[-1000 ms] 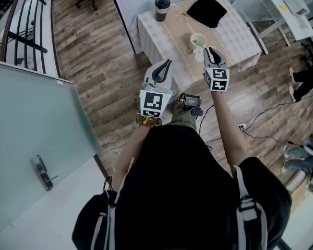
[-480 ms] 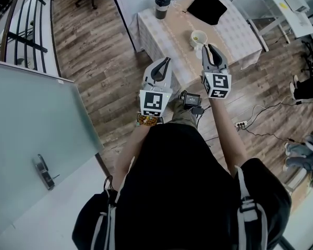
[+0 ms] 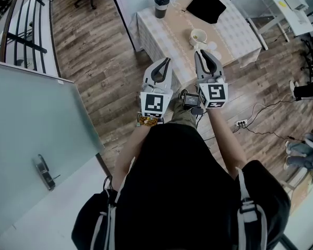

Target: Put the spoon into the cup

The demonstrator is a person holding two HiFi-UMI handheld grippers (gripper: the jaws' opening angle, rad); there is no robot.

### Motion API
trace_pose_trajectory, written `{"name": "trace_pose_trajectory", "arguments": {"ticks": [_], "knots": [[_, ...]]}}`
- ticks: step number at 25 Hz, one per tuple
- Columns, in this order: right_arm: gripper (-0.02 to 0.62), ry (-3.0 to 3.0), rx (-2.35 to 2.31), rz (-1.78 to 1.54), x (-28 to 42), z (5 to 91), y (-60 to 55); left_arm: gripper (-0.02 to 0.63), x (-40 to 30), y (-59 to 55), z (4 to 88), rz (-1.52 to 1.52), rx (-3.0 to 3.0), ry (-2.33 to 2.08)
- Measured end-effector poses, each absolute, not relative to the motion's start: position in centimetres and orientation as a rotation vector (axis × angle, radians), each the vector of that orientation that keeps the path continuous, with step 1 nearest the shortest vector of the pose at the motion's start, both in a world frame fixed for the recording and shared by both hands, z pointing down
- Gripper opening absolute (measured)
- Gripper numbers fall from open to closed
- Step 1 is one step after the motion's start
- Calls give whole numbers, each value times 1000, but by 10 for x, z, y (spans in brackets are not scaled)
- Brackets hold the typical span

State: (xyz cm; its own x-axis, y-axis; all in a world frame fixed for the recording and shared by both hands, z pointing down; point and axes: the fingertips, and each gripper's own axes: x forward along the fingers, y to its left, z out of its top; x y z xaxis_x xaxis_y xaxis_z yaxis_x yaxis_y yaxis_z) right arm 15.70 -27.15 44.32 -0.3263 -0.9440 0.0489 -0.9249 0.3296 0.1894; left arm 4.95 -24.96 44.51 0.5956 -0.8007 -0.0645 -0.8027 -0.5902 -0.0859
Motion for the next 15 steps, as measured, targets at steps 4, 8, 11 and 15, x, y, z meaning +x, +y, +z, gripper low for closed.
{"name": "trace_pose_trajectory", "arguments": {"ticks": [4, 8, 11, 15], "knots": [[51, -2445, 1761, -185, 147, 444, -263, 24, 55, -246, 442, 37, -2710, 1331], [48, -2424, 1801, -148, 143, 449, -255, 23, 56, -243, 442, 38, -2713, 1317], [38, -2425, 1793, -138, 140, 454, -249, 23, 57, -240, 446, 32, -2732, 1315], [28, -2430, 1783, -142, 137, 458, -242, 23, 58, -237, 447, 27, -2733, 1301]]}}
